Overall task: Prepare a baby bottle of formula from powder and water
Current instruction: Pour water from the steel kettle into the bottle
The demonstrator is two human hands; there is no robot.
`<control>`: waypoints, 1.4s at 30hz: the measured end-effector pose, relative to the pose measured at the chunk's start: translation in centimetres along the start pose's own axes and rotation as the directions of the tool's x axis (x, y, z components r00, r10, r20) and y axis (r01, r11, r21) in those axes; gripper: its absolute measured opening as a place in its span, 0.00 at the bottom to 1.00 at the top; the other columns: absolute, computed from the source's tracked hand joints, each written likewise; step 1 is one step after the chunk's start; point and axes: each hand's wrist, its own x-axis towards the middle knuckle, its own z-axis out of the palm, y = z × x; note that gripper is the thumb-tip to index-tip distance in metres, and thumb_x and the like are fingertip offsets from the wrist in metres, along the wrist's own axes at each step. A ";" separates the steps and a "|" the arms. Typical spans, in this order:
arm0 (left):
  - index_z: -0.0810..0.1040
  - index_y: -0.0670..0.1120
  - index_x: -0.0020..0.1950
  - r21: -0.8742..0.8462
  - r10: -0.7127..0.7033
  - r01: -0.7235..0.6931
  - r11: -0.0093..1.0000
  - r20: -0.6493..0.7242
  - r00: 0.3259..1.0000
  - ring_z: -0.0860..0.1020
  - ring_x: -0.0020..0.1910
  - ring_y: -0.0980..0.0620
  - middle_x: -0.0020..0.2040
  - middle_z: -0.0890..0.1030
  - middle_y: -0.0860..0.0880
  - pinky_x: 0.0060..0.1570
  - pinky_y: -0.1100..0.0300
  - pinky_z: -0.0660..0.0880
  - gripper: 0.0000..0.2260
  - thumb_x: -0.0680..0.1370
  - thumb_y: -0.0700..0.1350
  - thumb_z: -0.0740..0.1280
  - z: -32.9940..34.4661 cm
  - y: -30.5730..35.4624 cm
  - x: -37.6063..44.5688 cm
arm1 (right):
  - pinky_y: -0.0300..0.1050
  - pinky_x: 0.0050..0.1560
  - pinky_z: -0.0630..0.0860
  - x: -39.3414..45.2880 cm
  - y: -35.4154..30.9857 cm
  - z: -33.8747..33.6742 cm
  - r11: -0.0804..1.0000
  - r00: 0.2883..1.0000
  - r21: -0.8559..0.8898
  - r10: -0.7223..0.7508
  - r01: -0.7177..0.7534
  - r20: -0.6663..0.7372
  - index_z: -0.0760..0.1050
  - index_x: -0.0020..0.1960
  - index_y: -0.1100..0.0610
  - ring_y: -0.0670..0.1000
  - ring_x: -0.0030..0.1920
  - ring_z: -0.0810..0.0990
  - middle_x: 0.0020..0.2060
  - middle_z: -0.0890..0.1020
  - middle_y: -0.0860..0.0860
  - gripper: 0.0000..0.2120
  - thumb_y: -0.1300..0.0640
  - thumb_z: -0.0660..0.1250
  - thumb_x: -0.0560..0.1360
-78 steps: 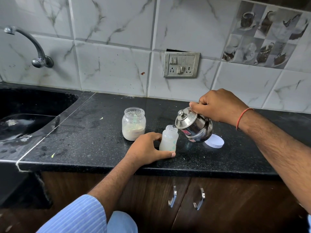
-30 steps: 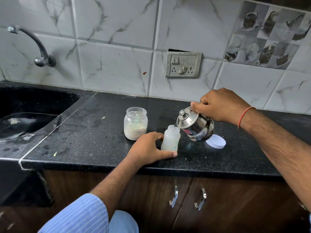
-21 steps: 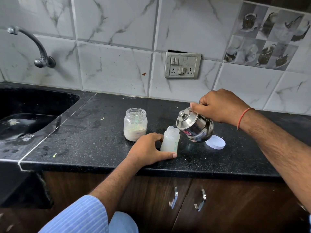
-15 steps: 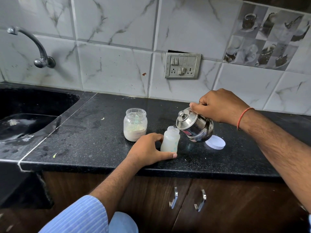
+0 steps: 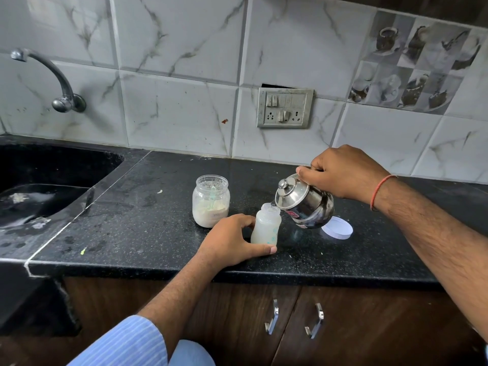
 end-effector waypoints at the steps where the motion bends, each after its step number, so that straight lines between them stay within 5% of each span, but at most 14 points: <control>1: 0.84 0.59 0.69 -0.001 -0.003 0.003 1.000 0.001 1.000 0.81 0.58 0.63 0.61 0.85 0.63 0.60 0.56 0.81 0.41 0.61 0.78 0.77 0.0 0.0 0.0 | 0.47 0.33 0.65 0.0 0.0 0.0 1.000 1.000 0.000 0.000 0.000 0.001 0.71 0.29 0.55 0.52 0.28 0.69 0.24 0.72 0.51 0.29 0.38 0.62 0.82; 25: 0.85 0.59 0.69 -0.005 0.008 -0.008 1.000 0.008 1.000 0.81 0.58 0.63 0.61 0.85 0.63 0.57 0.57 0.81 0.42 0.60 0.79 0.76 -0.1 0.2 -0.1 | 0.46 0.31 0.63 -0.1 0.3 0.2 0.999 1.000 0.038 0.001 -0.001 0.002 0.70 0.28 0.55 0.52 0.27 0.67 0.23 0.70 0.51 0.29 0.39 0.63 0.83; 38: 0.84 0.59 0.70 0.001 -0.003 0.003 1.000 0.012 1.000 0.81 0.62 0.63 0.63 0.85 0.63 0.62 0.53 0.82 0.42 0.61 0.79 0.77 -0.1 0.1 0.0 | 0.45 0.34 0.59 -1.4 4.1 4.4 0.922 0.990 0.362 0.134 -0.138 0.035 0.69 0.31 0.53 0.50 0.27 0.64 0.26 0.69 0.51 0.27 0.38 0.63 0.83; 42: 0.85 0.59 0.68 0.003 -0.003 0.003 1.000 0.001 1.000 0.79 0.52 0.66 0.57 0.84 0.64 0.51 0.62 0.77 0.38 0.63 0.76 0.79 -0.2 0.2 -0.2 | 0.47 0.36 0.58 -2.3 4.9 6.6 0.836 0.974 0.509 0.224 -0.204 0.022 0.69 0.32 0.60 0.50 0.27 0.61 0.24 0.64 0.48 0.30 0.39 0.64 0.83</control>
